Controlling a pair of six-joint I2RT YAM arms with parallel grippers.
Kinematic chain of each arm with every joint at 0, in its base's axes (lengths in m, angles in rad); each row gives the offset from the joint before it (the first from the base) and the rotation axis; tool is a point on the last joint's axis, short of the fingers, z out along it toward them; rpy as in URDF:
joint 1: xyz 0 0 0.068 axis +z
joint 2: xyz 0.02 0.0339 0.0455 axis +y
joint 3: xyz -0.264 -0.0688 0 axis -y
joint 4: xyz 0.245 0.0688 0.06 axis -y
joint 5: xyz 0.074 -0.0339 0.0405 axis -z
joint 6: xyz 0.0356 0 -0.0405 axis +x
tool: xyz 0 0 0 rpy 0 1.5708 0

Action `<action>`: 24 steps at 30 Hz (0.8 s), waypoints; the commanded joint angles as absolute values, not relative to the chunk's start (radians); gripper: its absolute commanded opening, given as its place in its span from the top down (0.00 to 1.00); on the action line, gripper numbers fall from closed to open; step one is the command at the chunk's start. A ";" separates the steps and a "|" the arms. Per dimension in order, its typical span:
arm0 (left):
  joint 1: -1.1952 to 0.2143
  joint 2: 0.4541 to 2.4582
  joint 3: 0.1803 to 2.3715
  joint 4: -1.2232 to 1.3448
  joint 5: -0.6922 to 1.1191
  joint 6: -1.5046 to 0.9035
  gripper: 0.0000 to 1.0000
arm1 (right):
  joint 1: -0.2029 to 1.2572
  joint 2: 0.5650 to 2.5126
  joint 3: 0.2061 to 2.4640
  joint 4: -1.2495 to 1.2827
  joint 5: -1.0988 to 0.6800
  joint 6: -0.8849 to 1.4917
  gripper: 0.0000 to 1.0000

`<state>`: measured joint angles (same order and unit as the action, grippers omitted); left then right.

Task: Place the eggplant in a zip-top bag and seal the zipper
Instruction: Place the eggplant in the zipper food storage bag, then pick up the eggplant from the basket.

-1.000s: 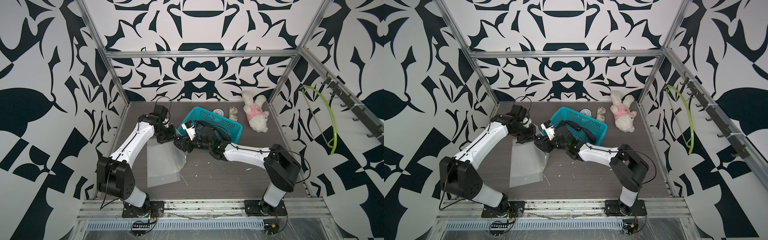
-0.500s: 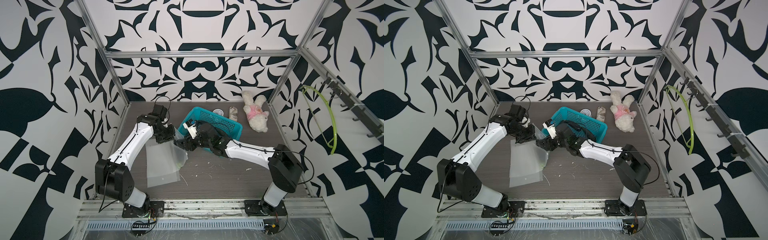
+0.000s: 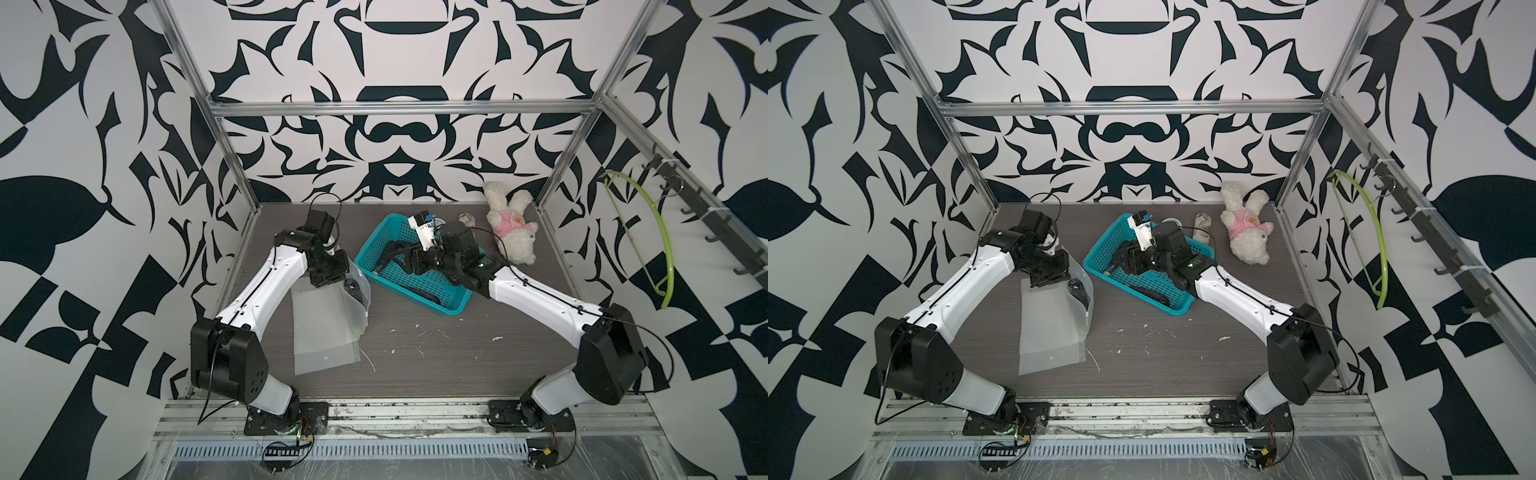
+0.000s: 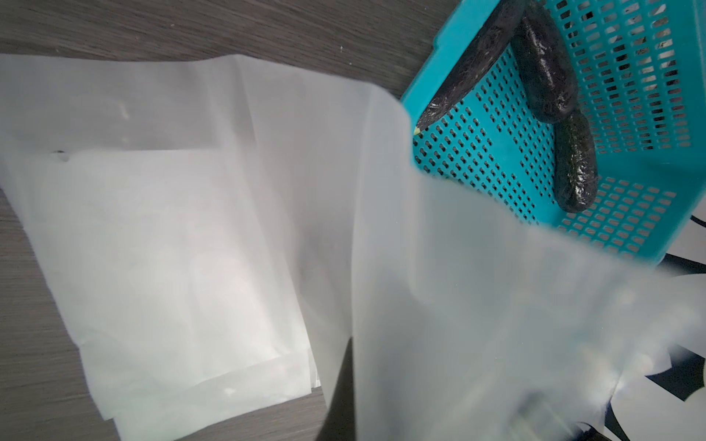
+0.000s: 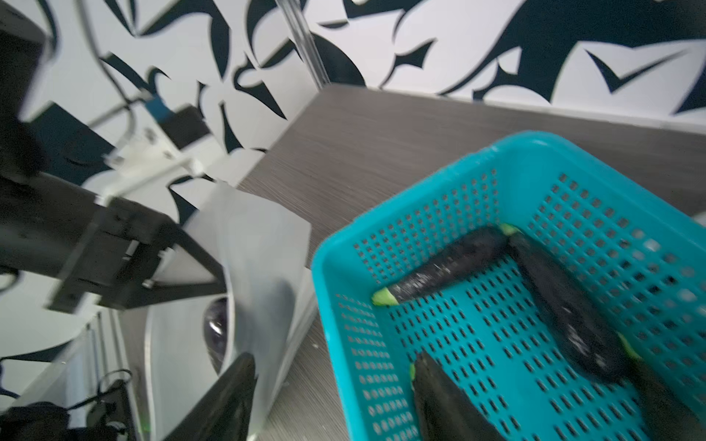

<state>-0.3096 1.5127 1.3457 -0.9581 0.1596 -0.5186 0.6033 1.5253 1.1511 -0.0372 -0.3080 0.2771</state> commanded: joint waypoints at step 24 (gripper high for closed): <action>-0.308 1.477 1.245 -0.883 0.189 -0.495 1.00 | 0.509 1.868 1.347 -0.158 -0.351 0.324 0.30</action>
